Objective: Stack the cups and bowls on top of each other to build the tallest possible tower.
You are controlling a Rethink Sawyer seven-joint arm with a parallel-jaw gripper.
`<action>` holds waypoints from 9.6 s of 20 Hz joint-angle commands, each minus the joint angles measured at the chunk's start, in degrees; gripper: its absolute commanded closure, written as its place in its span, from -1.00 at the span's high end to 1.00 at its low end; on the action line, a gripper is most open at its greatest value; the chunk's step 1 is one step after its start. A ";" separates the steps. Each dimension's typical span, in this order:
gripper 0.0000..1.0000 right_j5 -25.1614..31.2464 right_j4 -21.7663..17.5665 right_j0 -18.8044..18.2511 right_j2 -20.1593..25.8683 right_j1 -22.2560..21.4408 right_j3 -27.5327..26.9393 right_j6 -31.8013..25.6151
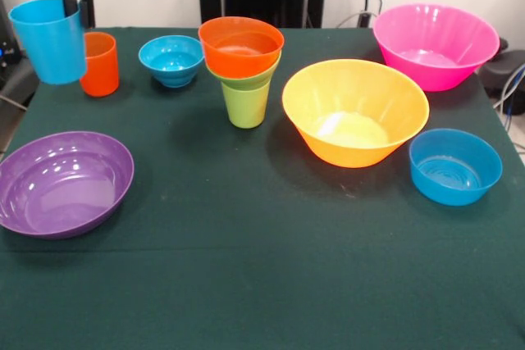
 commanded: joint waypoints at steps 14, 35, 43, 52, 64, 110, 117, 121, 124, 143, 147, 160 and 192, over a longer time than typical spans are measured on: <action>-1.00 0.60 5.86 7.19 0.30 -5.92 8.12 1.20; -1.00 1.70 9.62 15.56 -5.01 -9.54 10.70 8.23; -1.00 4.49 11.49 17.84 -7.86 -8.95 10.71 8.63; -1.00 4.11 13.90 19.55 -10.41 -8.15 12.18 8.43; -1.00 -2.15 14.39 22.44 -14.03 -6.74 16.18 10.45; -1.00 -18.24 17.99 29.16 -22.82 -2.28 21.96 11.44; -1.00 -19.87 19.09 29.25 -23.09 -2.22 22.43 10.65; -1.00 -20.84 18.76 29.63 -23.65 -2.01 22.36 10.52; -1.00 -21.38 18.46 29.64 -23.77 -1.94 22.19 10.16; -1.00 -26.70 17.47 30.30 -25.21 0.12 21.63 8.85; -1.00 -27.58 18.03 29.81 -24.61 0.70 21.90 8.62; -1.00 -27.13 17.98 31.79 -26.33 0.75 21.46 9.46; -1.00 -28.94 18.98 33.24 -27.48 1.68 22.14 9.64</action>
